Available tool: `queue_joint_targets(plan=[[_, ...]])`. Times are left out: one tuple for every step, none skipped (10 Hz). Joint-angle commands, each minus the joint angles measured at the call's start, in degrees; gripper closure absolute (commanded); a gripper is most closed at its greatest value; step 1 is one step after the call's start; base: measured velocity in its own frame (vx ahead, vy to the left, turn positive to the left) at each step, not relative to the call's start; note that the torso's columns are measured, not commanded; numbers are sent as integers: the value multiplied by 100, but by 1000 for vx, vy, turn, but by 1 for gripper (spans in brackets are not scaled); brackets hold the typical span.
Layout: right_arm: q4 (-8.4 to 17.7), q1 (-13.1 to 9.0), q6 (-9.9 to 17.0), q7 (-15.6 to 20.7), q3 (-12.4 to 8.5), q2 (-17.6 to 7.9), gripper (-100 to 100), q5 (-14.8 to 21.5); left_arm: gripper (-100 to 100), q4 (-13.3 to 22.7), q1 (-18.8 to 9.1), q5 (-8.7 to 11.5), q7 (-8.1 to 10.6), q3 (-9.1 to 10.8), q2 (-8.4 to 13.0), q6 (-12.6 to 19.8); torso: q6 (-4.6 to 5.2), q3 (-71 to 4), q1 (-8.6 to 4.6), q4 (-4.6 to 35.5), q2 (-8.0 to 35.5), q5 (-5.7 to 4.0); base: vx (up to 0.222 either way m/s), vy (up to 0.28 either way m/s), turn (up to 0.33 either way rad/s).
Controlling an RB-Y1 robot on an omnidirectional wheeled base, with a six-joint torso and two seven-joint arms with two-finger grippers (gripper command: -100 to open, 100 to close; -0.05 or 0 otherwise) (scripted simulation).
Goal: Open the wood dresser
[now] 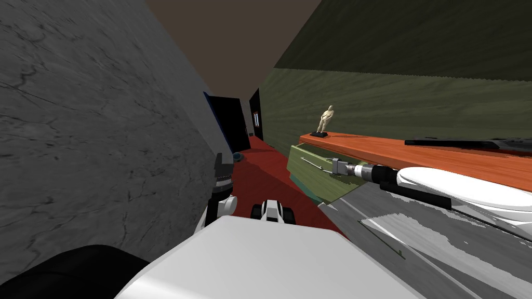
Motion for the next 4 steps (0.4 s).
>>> queue_joint_targets(plan=[[-5,1,-4,0,2,1,0,-1,0,0,0,0,0,0,0,0,1,-3,-1,-1,-4,0,0,0,0],[-5,1,-5,0,3,1,0,-1,0,0,0,0,0,0,0,0,1,-5,-1,-2,-6,0,0,0,0],[-6,0,-5,0,2,1,0,-1,0,0,0,0,0,0,0,0,0,-5,1,-2,-6,1,0,0,0],[-7,-1,-5,0,1,1,0,-1,0,0,0,0,0,0,0,0,0,-4,2,-2,-6,1,0,0,0]])
